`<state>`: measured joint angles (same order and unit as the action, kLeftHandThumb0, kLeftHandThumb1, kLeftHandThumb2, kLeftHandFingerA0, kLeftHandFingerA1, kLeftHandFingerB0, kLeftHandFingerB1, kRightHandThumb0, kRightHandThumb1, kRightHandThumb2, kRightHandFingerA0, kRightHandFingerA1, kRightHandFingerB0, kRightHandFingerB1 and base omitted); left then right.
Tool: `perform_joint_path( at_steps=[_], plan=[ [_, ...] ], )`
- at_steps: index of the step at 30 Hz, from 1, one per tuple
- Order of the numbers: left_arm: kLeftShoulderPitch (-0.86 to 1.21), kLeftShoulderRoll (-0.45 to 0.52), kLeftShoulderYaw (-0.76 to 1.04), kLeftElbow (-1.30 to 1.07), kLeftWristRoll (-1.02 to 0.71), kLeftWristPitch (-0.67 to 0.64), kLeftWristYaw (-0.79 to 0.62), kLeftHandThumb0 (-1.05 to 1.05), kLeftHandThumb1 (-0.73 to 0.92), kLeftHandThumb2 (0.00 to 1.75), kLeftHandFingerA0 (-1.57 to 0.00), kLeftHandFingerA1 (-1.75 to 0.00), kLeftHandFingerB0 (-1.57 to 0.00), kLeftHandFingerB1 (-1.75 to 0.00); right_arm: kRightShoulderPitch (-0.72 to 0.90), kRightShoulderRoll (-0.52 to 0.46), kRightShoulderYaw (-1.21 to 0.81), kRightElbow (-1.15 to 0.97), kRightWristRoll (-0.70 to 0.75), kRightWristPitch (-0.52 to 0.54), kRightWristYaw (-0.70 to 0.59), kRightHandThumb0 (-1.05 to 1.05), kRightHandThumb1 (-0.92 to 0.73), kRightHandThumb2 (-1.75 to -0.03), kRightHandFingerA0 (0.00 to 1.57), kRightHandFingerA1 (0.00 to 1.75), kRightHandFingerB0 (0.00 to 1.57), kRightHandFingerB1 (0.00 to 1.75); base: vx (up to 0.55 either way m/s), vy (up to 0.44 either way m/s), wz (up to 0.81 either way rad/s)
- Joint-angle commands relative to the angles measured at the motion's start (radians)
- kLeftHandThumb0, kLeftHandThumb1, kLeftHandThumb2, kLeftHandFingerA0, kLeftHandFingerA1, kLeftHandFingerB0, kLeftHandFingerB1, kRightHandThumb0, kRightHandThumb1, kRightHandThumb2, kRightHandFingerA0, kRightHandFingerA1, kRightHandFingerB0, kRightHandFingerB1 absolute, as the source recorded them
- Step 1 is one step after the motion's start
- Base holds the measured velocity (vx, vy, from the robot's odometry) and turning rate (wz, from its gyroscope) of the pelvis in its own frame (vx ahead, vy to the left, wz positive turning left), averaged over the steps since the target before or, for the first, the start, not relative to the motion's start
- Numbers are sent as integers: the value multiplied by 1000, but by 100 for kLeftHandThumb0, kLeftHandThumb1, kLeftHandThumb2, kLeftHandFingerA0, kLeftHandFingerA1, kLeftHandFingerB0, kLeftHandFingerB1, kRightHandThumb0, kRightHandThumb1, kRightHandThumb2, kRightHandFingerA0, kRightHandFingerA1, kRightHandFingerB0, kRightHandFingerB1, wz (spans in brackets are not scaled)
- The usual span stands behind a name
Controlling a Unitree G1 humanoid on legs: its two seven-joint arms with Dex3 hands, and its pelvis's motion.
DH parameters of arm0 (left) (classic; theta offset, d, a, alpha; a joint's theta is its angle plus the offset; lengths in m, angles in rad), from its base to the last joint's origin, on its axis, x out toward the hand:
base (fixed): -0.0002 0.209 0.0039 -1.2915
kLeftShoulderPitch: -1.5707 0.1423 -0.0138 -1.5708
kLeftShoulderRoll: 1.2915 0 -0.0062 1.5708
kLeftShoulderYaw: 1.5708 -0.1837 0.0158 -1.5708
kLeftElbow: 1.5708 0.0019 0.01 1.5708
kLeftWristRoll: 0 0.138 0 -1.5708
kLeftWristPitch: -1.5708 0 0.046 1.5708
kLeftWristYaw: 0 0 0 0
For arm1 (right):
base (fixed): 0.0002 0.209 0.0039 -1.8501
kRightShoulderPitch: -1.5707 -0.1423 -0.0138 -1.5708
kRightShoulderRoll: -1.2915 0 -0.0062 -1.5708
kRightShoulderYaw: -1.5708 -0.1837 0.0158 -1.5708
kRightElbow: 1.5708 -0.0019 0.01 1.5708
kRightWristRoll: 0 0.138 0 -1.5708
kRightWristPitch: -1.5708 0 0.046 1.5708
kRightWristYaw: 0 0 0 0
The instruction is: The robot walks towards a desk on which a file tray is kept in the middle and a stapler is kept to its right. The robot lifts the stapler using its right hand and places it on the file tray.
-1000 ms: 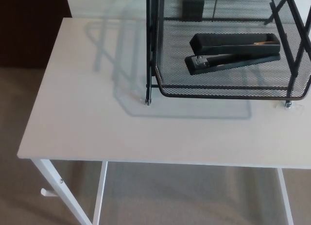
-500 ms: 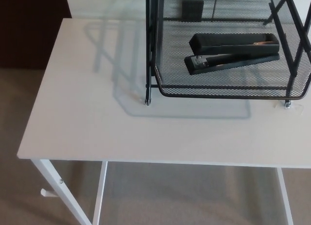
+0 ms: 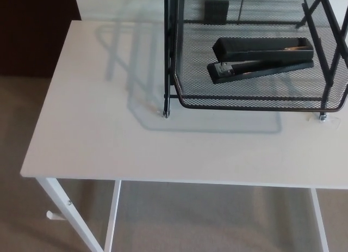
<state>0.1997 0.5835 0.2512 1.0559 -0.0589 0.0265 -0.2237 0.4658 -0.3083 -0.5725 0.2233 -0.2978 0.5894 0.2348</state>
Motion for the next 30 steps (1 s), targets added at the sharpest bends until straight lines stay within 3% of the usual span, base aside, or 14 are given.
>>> perform_joint_path(
  at_steps=[1,9,10,13,14,16,17,19,22,23,25,27,29,30],
  plan=[
    [-4,5,18,-3,-17,24,-6,-98,78,93,-51,-90,-25,-75,23,3,33,-56,34,72,-11,-78,-66,-61,96,112,27,37,0,0,0],
    [5,4,17,-14,-18,24,-13,-93,63,125,-62,-91,-13,-65,120,-137,262,-10,-59,-129,-38,-83,-61,-98,91,104,4,19,0,0,0],
    [2,5,13,-12,-12,27,-9,-97,83,84,-55,-93,-19,-73,102,-114,211,-6,18,-111,-24,-83,-59,-95,48,78,3,14,0,0,0],
    [-1,4,9,-7,-5,22,-2,-94,64,124,-67,-93,-24,-70,120,-112,204,-36,32,-110,-17,-82,-58,-94,84,104,4,22,0,0,0],
    [1,3,11,-14,-7,28,-4,-93,63,123,-63,-91,-23,-70,123,-116,211,-42,25,-101,-16,-80,-73,-62,82,93,5,20,0,0,0],
    [5,3,12,-30,-10,44,-7,-95,82,86,-53,-91,-20,-73,124,-123,224,-33,14,-115,-25,-73,-53,-101,76,83,0,26,0,0,0],
    [4,3,11,-30,-9,42,-6,-94,65,124,-64,-91,-20,-68,122,-128,229,-18,13,-131,-28,-82,-74,-63,76,77,5,21,0,0,0],
    [1,3,14,-24,-12,36,-10,-96,78,93,-48,-88,-23,-73,126,-131,238,-23,6,-133,-34,-84,-75,-63,81,91,4,23,0,0,0],
    [5,4,12,-30,-10,37,-12,-95,66,127,-56,-87,-11,-65,68,-58,134,-27,104,-35,-41,-80,-53,-89,55,74,9,26,0,0,0],
    [4,3,10,-25,-6,28,-6,-97,65,125,-68,-94,-22,-70,54,-29,87,-39,148,-12,-39,-74,-51,-88,27,60,5,27,0,0,0],
    [4,-2,25,-34,-23,46,-6,-98,77,94,-51,-89,-26,-75,33,-11,52,-16,170,-29,-52,-75,-51,-84,50,68,8,32,0,0,0],
    [3,-2,26,-39,-23,54,-8,-93,63,123,-60,-90,-21,-69,49,-30,89,-21,127,-45,-48,-70,-65,-61,38,59,9,22,0,0,0],
    [4,0,21,-37,-16,48,-11,-99,82,84,-49,-91,-20,-73,65,-30,81,-66,143,-15,-25,-71,-52,-90,35,65,4,27,0,0,0],
    [5,-2,26,-35,-20,50,-9,-93,64,126,-55,-87,-12,-64,63,-37,79,-54,154,-9,-20,-71,-52,-87,42,66,4,27,0,0,0]
  ],
)
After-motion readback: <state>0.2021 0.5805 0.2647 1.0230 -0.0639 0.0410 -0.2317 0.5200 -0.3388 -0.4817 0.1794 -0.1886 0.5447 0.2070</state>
